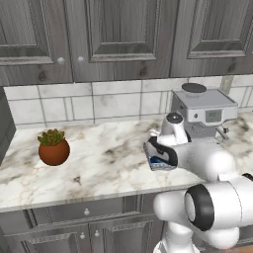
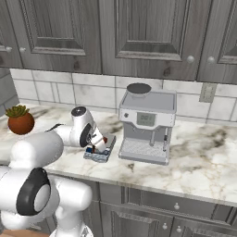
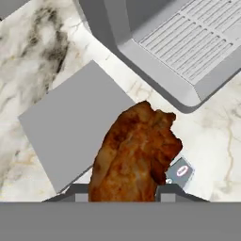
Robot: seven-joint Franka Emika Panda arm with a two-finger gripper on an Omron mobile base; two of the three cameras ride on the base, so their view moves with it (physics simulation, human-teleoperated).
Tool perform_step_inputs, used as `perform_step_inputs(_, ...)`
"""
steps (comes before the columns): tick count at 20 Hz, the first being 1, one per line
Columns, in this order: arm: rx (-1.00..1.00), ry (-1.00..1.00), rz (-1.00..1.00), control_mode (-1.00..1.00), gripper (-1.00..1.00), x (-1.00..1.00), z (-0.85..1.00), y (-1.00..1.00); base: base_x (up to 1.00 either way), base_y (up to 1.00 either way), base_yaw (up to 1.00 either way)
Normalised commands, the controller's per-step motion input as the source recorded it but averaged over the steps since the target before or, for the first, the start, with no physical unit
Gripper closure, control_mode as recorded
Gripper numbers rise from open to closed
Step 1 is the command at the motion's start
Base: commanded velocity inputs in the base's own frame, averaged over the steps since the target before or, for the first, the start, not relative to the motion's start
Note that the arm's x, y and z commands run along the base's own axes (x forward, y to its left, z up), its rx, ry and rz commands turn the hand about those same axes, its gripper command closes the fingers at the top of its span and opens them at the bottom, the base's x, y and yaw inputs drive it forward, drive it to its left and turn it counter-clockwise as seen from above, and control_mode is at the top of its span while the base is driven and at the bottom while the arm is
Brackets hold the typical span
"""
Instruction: Take the chicken drumstick from the fridge and place it on the digital scale on the counter by the fridge. Wait a few seconds for a reading, then move it to the plate on the dining counter.
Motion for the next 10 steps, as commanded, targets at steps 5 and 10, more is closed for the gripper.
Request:
perform_step_inputs(5,0.18,-0.05,0.09,-1.0,1.0,-0.97,1.0,0.0,0.0,0.0,0.0)
perform_step_inputs(10,0.1,0.08,0.17,-1.0,1.0,-0.99,1.0,0.13,0.0,0.0,0.0)
